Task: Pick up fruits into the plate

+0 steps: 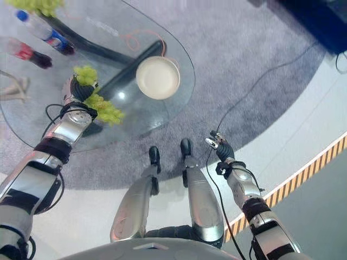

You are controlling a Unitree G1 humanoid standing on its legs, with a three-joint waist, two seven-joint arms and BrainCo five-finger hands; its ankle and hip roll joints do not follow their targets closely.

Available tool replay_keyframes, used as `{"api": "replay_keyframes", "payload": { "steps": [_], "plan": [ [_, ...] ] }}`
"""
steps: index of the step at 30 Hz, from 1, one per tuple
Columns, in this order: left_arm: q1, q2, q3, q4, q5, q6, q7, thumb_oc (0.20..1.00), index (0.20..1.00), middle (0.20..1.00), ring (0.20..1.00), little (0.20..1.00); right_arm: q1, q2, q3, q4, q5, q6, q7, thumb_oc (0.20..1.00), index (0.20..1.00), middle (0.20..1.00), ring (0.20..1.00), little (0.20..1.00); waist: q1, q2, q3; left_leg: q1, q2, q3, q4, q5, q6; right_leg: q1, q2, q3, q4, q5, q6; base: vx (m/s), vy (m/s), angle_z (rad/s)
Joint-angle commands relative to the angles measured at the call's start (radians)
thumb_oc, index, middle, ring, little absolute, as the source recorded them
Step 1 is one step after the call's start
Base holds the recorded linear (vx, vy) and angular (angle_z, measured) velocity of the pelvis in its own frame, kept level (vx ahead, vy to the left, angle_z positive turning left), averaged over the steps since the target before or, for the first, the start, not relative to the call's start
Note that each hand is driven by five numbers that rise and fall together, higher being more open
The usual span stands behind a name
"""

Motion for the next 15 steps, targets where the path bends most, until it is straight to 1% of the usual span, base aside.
{"api": "replay_keyframes", "payload": {
  "steps": [1, 2, 3, 4, 5, 6, 8, 9, 10, 11, 12, 13, 14, 15],
  "plan": [
    [0.081, 0.029, 0.077, -0.107, 0.018, -0.09, -0.091, 0.2, 0.2, 0.2, 0.2, 0.2, 0.121, -0.03, -0.089, -0.106, -0.016, -0.038, 0.028, 1.0, 1.0, 1.0, 1.0, 1.0, 0.011, 0.084, -0.136, 0.06, -0.021, -0.03, -0.007, -0.121, 0.003, 0.026, -0.012, -0.028, 0.09, -0.154, 0.052, 0.07, -0.008, 0.17],
    [0.092, 0.033, 0.083, -0.12, 0.021, -0.103, -0.102, 0.2, 0.2, 0.2, 0.2, 0.2, 0.125, -0.03, -0.094, -0.112, -0.02, -0.048, 0.039, 1.0, 1.0, 1.0, 1.0, 1.0, 0.012, 0.085, -0.143, 0.069, -0.021, -0.032, -0.012, -0.122, 0.003, 0.037, -0.013, -0.029, 0.083, -0.154, 0.052, 0.12, -0.014, 0.14],
    [0.118, 0.039, 0.093, -0.17, 0.021, -0.096, -0.139, 0.2, 0.2, 0.2, 0.2, 0.2, 0.132, -0.029, -0.108, -0.132, -0.03, -0.041, 0.051, 1.0, 1.0, 1.0, 1.0, 1.0, 0.017, 0.087, -0.167, 0.094, -0.023, -0.036, -0.022, -0.125, 0.003, 0.071, -0.018, -0.03, 0.064, -0.154, 0.054, 0.13, -0.016, 0.11],
    [0.146, 0.048, 0.106, -0.21, 0.028, -0.113, -0.185, 0.2, 0.2, 0.2, 0.2, 0.2, 0.141, -0.028, -0.119, -0.157, -0.044, -0.045, 0.066, 1.0, 1.0, 1.0, 1.0, 1.0, 0.022, 0.088, -0.19, 0.121, -0.026, -0.04, -0.036, -0.127, 0.004, 0.106, -0.023, -0.033, 0.042, -0.153, 0.058, 0.16, -0.021, 0.16],
    [0.16, 0.054, 0.114, -0.236, 0.027, -0.112, -0.209, 0.2, 0.2, 0.2, 0.2, 0.2, 0.144, -0.031, -0.125, -0.172, -0.052, -0.046, 0.073, 1.0, 1.0, 1.0, 1.0, 1.0, 0.024, 0.089, -0.202, 0.137, -0.026, -0.04, -0.044, -0.128, 0.004, 0.126, -0.025, -0.035, 0.03, -0.152, 0.059, 0.14, -0.024, 0.14],
    [0.185, 0.064, 0.123, -0.28, 0.019, -0.122, -0.257, 0.2, 0.2, 0.2, 0.2, 0.2, 0.149, -0.038, -0.139, -0.202, -0.068, -0.053, 0.089, 1.0, 1.0, 1.0, 1.0, 1.0, 0.029, 0.089, -0.225, 0.158, -0.026, -0.044, -0.054, -0.13, 0.004, 0.154, -0.03, -0.035, 0.013, -0.15, 0.062, 0.16, -0.032, 0.16],
    [0.23, 0.082, 0.143, -0.354, -0.016, -0.128, -0.375, 0.2, 0.2, 0.2, 0.2, 0.2, 0.147, -0.061, -0.166, -0.252, -0.093, -0.031, 0.113, 1.0, 1.0, 1.0, 1.0, 1.0, 0.041, 0.089, -0.275, 0.2, -0.027, -0.048, -0.07, -0.133, 0.006, 0.206, -0.034, -0.038, -0.015, -0.147, 0.066, 0.17, -0.04, 0.12],
    [0.24, 0.085, 0.145, -0.372, -0.031, -0.126, -0.406, 0.2, 0.2, 0.2, 0.2, 0.2, 0.145, -0.068, -0.172, -0.265, -0.1, -0.024, 0.12, 1.0, 1.0, 1.0, 1.0, 1.0, 0.045, 0.089, -0.289, 0.212, -0.027, -0.05, -0.073, -0.135, 0.006, 0.219, -0.036, -0.039, -0.022, -0.145, 0.067, 0.15, -0.034, 0.12],
    [0.254, 0.095, 0.149, -0.401, -0.055, -0.132, -0.469, 0.2, 0.2, 0.2, 0.2, 0.2, 0.141, -0.088, -0.185, -0.291, -0.116, -0.008, 0.147, 1.0, 1.0, 1.0, 1.0, 1.0, 0.05, 0.088, -0.311, 0.231, -0.028, -0.054, -0.08, -0.137, 0.008, 0.242, -0.039, -0.042, -0.035, -0.144, 0.07, 0.14, -0.027, 0.15],
    [0.261, 0.105, 0.15, -0.416, -0.072, -0.132, -0.506, 0.2, 0.2, 0.2, 0.2, 0.2, 0.134, -0.104, -0.192, -0.302, -0.125, 0.008, 0.164, 1.0, 1.0, 1.0, 1.0, 1.0, 0.055, 0.087, -0.328, 0.244, -0.029, -0.054, -0.083, -0.14, 0.009, 0.258, -0.04, -0.043, -0.043, -0.143, 0.07, 0.17, -0.031, 0.24],
    [0.273, 0.12, 0.151, -0.44, -0.098, -0.147, -0.574, 0.2, 0.2, 0.2, 0.2, 0.2, 0.121, -0.136, -0.202, -0.329, -0.135, 0.034, 0.199, 1.0, 1.0, 1.0, 1.0, 1.0, 0.063, 0.085, -0.355, 0.271, -0.028, -0.055, -0.091, -0.144, 0.01, 0.288, -0.045, -0.047, -0.058, -0.14, 0.073, 0.14, -0.026, 0.16],
    [0.274, 0.125, 0.152, -0.448, -0.104, -0.145, -0.589, 0.2, 0.2, 0.2, 0.2, 0.2, 0.118, -0.145, -0.203, -0.335, -0.136, 0.043, 0.206, 1.0, 1.0, 1.0, 1.0, 1.0, 0.064, 0.084, -0.359, 0.278, -0.029, -0.055, -0.093, -0.146, 0.011, 0.298, -0.046, -0.049, -0.063, -0.139, 0.074, 0.15, -0.039, 0.14],
    [0.272, 0.15, 0.153, -0.482, -0.144, -0.134, -0.663, 0.2, 0.2, 0.2, 0.2, 0.2, 0.096, -0.188, -0.212, -0.368, -0.132, 0.085, 0.248, 1.0, 1.0, 1.0, 1.0, 1.0, 0.074, 0.078, -0.388, 0.302, -0.029, -0.051, -0.099, -0.152, 0.011, 0.329, -0.052, -0.056, -0.083, -0.137, 0.078, 0.08, -0.025, 0.07],
    [0.273, 0.15, 0.154, -0.483, -0.144, -0.133, -0.664, 0.2, 0.2, 0.2, 0.2, 0.2, 0.096, -0.188, -0.212, -0.368, -0.132, 0.086, 0.248, 1.0, 1.0, 1.0, 1.0, 1.0, 0.073, 0.078, -0.386, 0.305, -0.029, -0.051, -0.1, -0.152, 0.011, 0.332, -0.052, -0.056, -0.084, -0.136, 0.078, 0.14, -0.047, 0.05]
  ]
}}
